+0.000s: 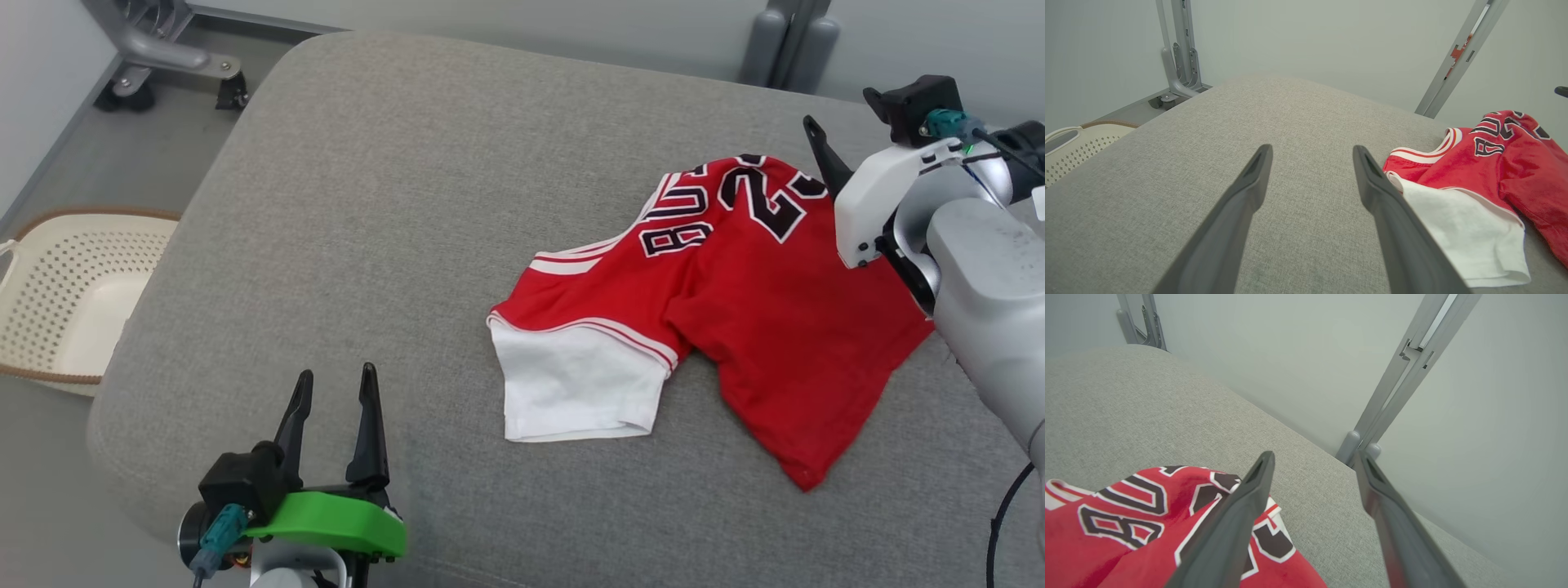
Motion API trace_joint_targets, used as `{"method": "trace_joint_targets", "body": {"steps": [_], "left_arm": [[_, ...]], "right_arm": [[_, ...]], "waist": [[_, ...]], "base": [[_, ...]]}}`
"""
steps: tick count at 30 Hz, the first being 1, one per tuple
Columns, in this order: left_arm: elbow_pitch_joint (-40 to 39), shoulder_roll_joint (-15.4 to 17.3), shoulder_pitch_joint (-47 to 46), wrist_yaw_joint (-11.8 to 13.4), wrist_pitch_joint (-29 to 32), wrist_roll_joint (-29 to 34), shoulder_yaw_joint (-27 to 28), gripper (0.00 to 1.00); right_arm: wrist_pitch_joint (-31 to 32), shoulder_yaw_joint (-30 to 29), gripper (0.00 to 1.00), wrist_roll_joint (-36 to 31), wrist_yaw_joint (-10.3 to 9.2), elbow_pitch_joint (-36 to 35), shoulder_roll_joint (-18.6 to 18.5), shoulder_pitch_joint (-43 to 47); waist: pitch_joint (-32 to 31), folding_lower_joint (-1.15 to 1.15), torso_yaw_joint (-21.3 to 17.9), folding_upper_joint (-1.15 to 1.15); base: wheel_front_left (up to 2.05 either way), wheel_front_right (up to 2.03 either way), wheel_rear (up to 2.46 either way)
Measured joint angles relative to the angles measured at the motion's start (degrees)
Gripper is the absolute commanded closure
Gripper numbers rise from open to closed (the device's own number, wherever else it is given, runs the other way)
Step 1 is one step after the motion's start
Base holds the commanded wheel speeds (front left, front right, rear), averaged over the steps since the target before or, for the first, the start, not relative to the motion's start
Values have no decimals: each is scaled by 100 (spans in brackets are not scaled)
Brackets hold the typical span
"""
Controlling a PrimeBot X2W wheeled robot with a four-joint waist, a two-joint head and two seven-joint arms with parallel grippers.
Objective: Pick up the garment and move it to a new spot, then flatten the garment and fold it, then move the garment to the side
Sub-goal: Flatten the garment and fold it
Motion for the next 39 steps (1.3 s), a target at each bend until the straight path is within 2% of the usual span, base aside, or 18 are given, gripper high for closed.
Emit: {"method": "trace_joint_targets", "body": {"steps": [5,10,14,19,23,25,33,39], "left_arm": [[-51,1,33,-43,1,58,79,0],[-81,11,94,-42,0,130,113,0],[-75,34,120,-59,0,142,124,0],[-32,51,142,-64,0,144,110,0],[2,66,153,-77,1,143,98,0],[9,75,153,-77,0,143,93,0],[14,113,153,-76,0,138,70,0],[38,141,146,-73,0,125,64,0]], "right_arm": [[-25,-968,0,-288,0,-915,-16,655],[-24,-2161,0,-891,0,-1915,134,2019],[-25,-3097,0,-1570,0,-2794,509,3161],[-24,-3845,0,-2241,-1,-3676,1061,4364],[157,-4061,0,-2549,-1,-4247,1537,5178],[293,-4068,0,-2568,-1,-4435,1651,5488],[575,-4073,0,-2782,0,-4578,1773,5920],[548,-4103,0,-2905,-1,-4124,1791,5941]], "waist": [[-106,0,-322,0],[-213,0,-677,0],[-312,0,-967,0],[-439,0,-1211,0],[-539,0,-1304,0],[-561,0,-1321,0],[-556,0,-1257,0],[-549,0,-1176,0]], "base": [[0,0,0],[0,0,0],[0,0,0],[0,0,0],[0,0,0],[0,0,0],[0,0,0],[0,0,0]]}}
